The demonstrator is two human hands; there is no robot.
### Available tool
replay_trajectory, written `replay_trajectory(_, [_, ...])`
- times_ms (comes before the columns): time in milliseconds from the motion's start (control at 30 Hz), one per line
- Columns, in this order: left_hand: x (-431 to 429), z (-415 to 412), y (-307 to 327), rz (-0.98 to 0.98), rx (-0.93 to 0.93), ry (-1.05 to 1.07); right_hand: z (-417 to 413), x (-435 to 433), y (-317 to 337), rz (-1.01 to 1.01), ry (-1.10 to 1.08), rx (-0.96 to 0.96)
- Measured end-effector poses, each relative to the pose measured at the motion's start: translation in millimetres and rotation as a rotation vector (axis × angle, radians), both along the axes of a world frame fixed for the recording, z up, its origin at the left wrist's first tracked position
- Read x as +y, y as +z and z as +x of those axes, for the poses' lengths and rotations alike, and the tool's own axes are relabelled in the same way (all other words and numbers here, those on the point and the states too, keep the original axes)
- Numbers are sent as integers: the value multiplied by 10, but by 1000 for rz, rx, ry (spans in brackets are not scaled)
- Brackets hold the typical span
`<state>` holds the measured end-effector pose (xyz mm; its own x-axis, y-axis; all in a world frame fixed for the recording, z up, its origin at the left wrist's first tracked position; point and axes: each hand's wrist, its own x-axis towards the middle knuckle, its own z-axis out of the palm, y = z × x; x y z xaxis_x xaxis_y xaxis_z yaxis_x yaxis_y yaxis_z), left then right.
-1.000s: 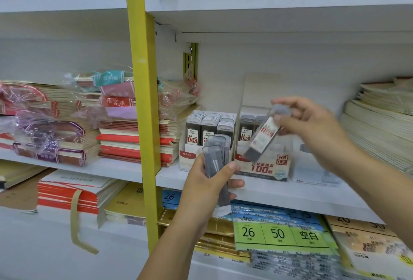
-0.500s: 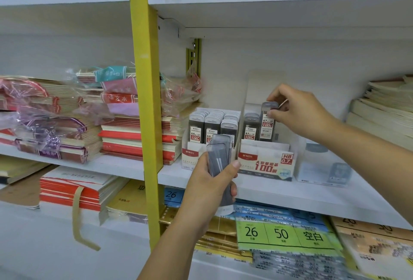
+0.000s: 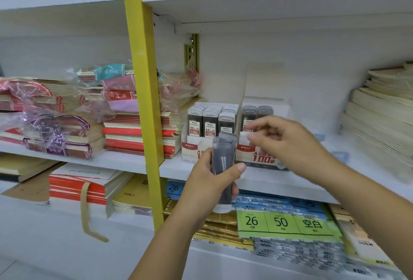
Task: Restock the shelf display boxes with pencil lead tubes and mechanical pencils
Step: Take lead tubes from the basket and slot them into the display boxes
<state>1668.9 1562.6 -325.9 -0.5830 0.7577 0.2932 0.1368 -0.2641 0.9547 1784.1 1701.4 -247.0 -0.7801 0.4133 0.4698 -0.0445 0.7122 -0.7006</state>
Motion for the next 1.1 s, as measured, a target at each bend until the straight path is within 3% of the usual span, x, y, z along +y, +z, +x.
replay_trajectory(100, [19, 55, -24, -29, 26, -66, -42, -131, -180, -225, 96, 30])
replay_trajectory(267, [52, 116, -95, -83, 17, -105, 17, -75, -373, -403, 128, 75])
replay_trajectory(433, [24, 101, -124, -110, -69, -122, 73, -30, -421, -392, 141, 87])
replay_trajectory(767, [-81, 128, -132, -64, 55, -71, 154, -64, -471, -332, 129, 68])
replay_trajectory(1100, [-140, 29, -138, -61, -124, 3, 272, 74, -507, -525, 119, 163])
